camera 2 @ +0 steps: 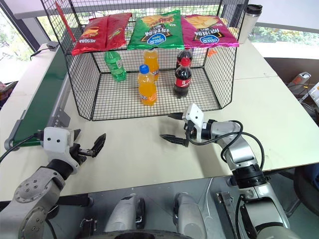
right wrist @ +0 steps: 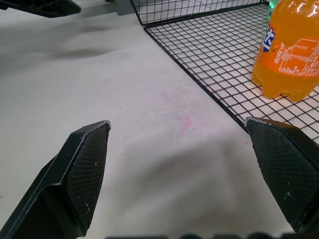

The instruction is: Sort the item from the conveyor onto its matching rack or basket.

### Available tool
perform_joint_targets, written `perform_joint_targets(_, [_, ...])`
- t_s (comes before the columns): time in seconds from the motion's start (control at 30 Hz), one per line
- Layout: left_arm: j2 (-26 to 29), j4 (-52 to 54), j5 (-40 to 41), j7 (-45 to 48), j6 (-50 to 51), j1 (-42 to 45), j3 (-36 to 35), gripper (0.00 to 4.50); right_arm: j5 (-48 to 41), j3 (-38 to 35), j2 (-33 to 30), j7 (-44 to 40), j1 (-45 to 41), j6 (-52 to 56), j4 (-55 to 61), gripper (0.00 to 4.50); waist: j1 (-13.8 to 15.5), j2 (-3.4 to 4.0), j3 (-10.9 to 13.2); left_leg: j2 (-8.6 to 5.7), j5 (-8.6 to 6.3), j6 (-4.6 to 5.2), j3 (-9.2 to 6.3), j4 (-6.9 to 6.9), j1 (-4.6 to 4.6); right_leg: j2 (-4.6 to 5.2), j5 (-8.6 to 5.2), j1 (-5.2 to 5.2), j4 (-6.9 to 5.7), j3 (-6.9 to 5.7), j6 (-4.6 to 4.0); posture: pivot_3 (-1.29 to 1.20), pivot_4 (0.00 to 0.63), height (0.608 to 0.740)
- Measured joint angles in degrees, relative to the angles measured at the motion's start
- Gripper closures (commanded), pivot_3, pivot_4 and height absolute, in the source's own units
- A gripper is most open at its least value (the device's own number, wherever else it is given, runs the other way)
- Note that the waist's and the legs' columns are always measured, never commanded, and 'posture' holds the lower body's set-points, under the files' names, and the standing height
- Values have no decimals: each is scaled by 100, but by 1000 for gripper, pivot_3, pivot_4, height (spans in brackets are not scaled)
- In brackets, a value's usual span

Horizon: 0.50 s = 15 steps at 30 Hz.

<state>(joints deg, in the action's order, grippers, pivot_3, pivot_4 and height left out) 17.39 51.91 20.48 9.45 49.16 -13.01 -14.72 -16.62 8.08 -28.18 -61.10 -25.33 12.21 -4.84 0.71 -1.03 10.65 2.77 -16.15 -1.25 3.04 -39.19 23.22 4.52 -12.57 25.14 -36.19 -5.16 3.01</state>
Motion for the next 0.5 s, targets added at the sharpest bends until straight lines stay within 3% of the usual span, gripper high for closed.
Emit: perform_joint_targets(0.5, [13,0,-102,-68,-78,-61,88,27,0,0,4,-1,0,0,0,0,0,0,0,0,0,0,-1,0,0,0,0,0,0,0,0,0,150,740])
